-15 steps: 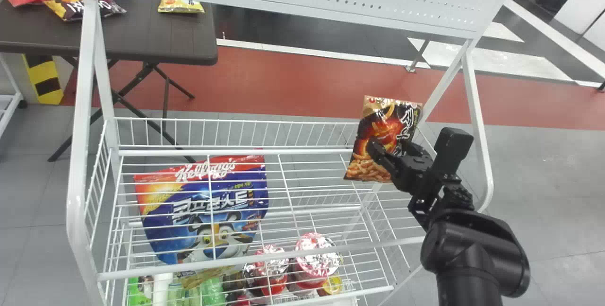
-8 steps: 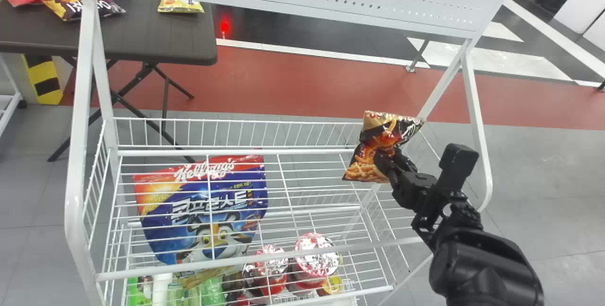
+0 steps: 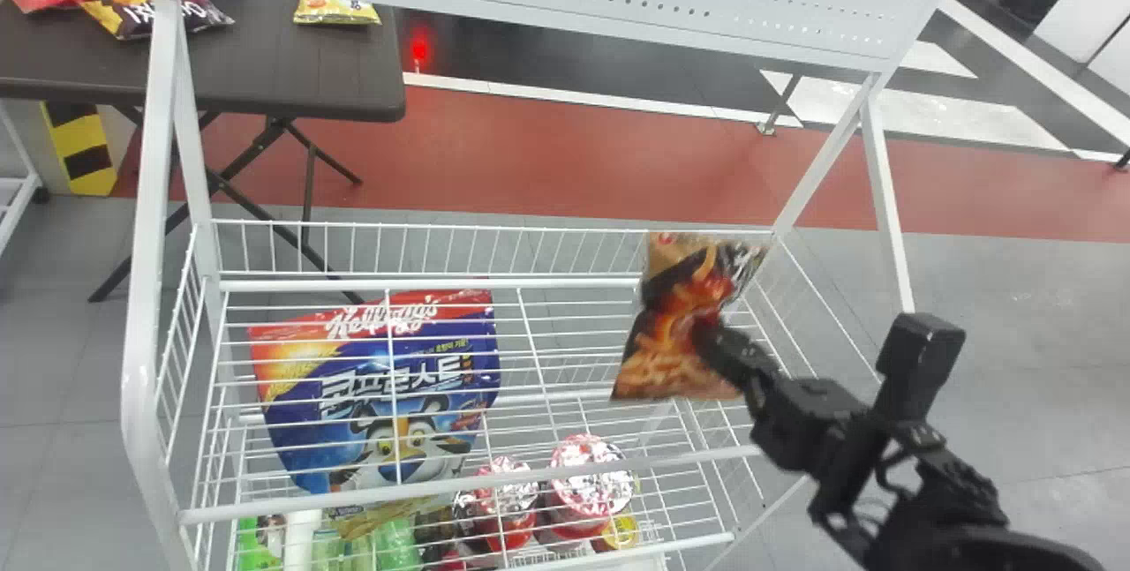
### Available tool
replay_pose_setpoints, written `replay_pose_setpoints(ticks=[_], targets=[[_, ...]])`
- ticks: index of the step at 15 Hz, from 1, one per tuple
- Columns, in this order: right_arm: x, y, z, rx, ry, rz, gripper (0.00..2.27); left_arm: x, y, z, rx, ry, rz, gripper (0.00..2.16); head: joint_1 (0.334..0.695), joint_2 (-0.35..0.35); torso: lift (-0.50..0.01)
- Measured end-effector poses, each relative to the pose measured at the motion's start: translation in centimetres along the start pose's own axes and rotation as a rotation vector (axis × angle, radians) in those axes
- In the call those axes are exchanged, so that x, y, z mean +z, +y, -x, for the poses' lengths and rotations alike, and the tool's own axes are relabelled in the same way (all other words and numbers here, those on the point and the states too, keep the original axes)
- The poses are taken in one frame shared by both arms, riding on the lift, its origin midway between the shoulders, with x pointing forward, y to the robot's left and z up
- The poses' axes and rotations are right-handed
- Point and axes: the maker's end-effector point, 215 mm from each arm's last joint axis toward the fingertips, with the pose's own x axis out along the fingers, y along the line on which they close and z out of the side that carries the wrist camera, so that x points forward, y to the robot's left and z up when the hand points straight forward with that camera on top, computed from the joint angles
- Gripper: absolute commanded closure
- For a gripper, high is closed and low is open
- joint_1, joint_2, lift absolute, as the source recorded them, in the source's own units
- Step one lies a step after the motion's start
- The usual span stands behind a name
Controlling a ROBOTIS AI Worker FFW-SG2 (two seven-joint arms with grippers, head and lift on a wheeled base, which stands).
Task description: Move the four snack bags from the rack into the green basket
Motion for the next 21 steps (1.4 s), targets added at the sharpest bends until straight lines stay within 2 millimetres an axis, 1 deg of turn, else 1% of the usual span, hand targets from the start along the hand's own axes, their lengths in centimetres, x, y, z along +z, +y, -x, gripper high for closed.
replay_pose_setpoints(ticks=[1,3,4,5,9,11,12,14,15,16,18,19,20,21], targets=[[-2.0,2.3,2.1,0.048,0.061,-0.025,2.24,0.0,0.0,0.0,0.0,-0.001,0.001,1.82,0.695,-0.35,0.0],[-5.3,5.8,4.9,0.115,0.15,-0.045,2.24,-0.1,0.1,0.0,0.004,-0.007,0.002,1.82,0.695,-0.35,0.0],[-7.2,7.0,6.1,0.14,0.194,-0.063,2.24,-0.2,0.1,0.0,0.005,-0.009,0.001,1.82,0.695,-0.35,0.0],[-9.6,8.1,7.5,0.163,0.255,-0.096,2.24,-0.2,0.1,-0.1,0.005,-0.011,0.0,1.82,0.695,-0.35,0.0],[-20.6,11.5,12.6,0.217,0.589,-0.326,2.24,-0.1,0.1,-0.2,0.005,-0.013,-0.003,1.82,0.695,-0.35,0.0],[-24.4,14.0,14.4,0.241,0.706,-0.381,2.24,-0.1,0.1,-0.3,0.005,-0.014,-0.004,1.82,0.695,-0.35,0.0],[-26.1,15.5,15.2,0.258,0.761,-0.391,2.24,-0.1,0.1,-0.3,0.005,-0.014,-0.004,1.82,0.695,-0.35,0.0],[-28.4,17.8,16.2,0.296,0.843,-0.385,2.24,-0.1,0.1,-0.3,0.005,-0.014,-0.004,1.82,0.695,-0.35,0.0],[-29.3,19.5,16.6,0.328,0.878,-0.374,2.24,-0.1,0.1,-0.3,0.004,-0.014,-0.004,1.82,0.695,-0.35,0.0],[-29.7,20.8,16.8,0.357,0.892,-0.37,2.24,-0.2,0.1,-0.3,0.004,-0.014,-0.004,1.82,0.695,-0.35,0.0],[-29.5,23.8,16.6,0.422,0.894,-0.358,2.24,-0.2,0.0,-0.2,0.003,-0.014,-0.006,1.82,0.695,-0.35,0.0],[-29.3,24.5,16.2,0.435,0.88,-0.346,2.24,-0.3,-0.1,-0.1,0.004,-0.016,-0.008,1.82,0.695,-0.35,0.0],[-29.1,24.8,15.7,0.438,0.864,-0.334,2.22,-0.4,-0.1,0.0,0.005,-0.017,-0.009,1.82,0.695,-0.35,0.0],[-29.2,24.7,15.3,0.435,0.857,-0.328,1.78,-0.6,-0.2,0.1,0.004,-0.018,-0.007,1.82,0.695,-0.35,0.0]])
